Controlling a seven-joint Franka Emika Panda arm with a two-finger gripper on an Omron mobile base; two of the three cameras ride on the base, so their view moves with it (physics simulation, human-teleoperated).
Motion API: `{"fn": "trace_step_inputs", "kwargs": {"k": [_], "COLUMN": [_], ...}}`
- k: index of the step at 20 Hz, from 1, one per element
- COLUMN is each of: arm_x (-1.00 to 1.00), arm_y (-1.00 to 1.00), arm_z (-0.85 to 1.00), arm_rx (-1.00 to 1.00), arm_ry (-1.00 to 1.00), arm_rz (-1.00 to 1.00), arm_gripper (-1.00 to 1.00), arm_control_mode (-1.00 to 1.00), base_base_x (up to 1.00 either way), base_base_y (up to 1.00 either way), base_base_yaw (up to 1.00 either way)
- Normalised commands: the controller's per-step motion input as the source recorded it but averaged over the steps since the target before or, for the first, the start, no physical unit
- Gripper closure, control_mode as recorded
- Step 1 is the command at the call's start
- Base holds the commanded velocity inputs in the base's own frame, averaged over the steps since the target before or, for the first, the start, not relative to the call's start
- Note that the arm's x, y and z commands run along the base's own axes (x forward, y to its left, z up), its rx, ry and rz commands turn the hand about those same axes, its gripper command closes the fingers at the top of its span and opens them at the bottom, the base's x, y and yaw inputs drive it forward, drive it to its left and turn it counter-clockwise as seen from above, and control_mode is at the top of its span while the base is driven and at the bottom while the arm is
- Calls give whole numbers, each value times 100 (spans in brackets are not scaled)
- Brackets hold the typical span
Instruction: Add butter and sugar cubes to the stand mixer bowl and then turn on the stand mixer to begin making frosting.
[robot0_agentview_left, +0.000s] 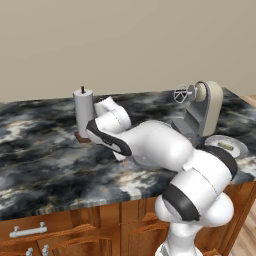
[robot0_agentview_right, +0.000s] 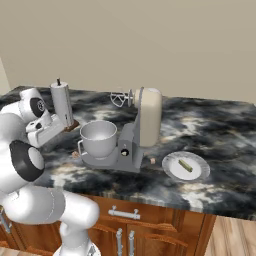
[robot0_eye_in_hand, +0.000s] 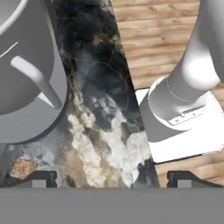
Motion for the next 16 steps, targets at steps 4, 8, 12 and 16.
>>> {"fn": "trace_step_inputs", "kwargs": {"k": [4,8,12,16], "arm_x": [14,22,20,18], "arm_y": [-11,0,0,0], "arm_z": [-25,-11,-3,-6], "arm_rx": [-12,-9,-4,-1], "arm_ry": [0,1,3,1], "arm_rz": [-5,-4,-4,-4], "arm_gripper": [-100,-100,-100,-100], "arm_control_mode": [-100,-100,-100,-100], "base_base_x": [0,0,0,0], "base_base_y": [0,0,0,0], "base_base_yaw": [0,0,0,0]}}
